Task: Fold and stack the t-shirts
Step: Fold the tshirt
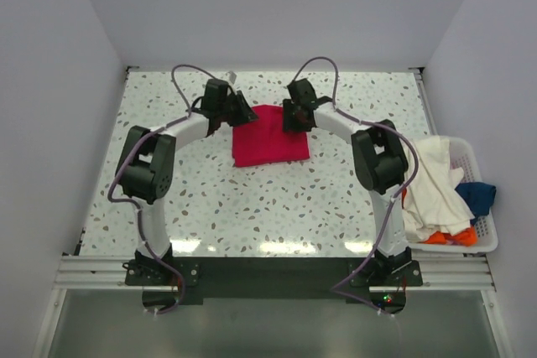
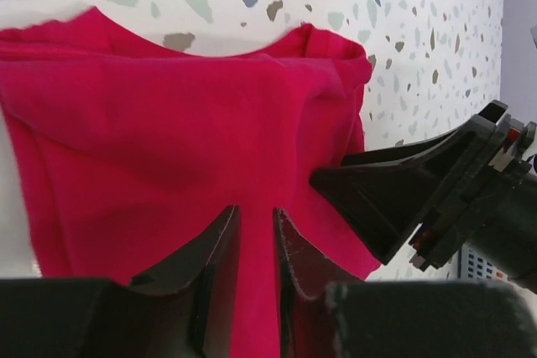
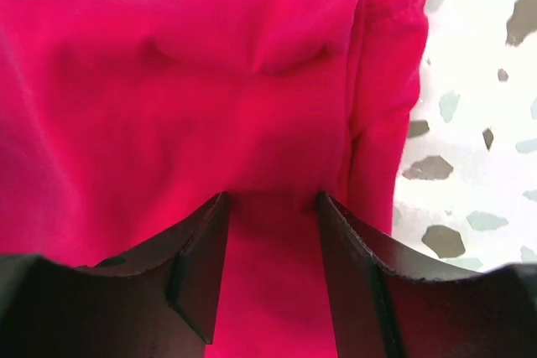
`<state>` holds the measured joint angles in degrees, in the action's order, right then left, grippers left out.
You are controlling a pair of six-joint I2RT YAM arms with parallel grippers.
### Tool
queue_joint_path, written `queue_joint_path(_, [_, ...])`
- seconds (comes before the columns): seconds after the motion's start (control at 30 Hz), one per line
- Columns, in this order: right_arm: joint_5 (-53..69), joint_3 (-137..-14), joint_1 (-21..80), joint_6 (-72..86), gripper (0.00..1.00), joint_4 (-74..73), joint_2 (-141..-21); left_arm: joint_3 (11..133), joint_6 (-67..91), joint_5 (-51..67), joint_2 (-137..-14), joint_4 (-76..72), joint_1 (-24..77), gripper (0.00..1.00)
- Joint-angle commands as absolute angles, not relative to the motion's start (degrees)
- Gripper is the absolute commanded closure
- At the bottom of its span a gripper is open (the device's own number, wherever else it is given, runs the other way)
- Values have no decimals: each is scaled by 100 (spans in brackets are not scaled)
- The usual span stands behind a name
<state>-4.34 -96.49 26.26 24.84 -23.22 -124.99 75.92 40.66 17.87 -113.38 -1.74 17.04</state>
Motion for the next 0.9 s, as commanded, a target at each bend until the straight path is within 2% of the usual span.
queue_joint_path(0.0, [-1212,-9484,2575,2294,49,-2496,-12190,7567,3858,1232,-11478,-27,1924,74])
queue_joint_path(0.2, [-950,-8966,2637,2320,50,-2566,-12015,7375,4051,450,-11549,439,2293,77])
queue_joint_path(0.4, [-835,-8087,2874,2399,50,-2514,-11479,6461,4429,211,-11119,273,2601,80])
queue_joint_path(0.6, [-589,-7033,3120,2452,51,-2294,-10671,5266,4816,79,-10162,141,2917,81])
queue_joint_path(0.87, [-79,-5380,3595,2312,51,-1899,-9020,3648,5115,70,-8052,447,3138,80])
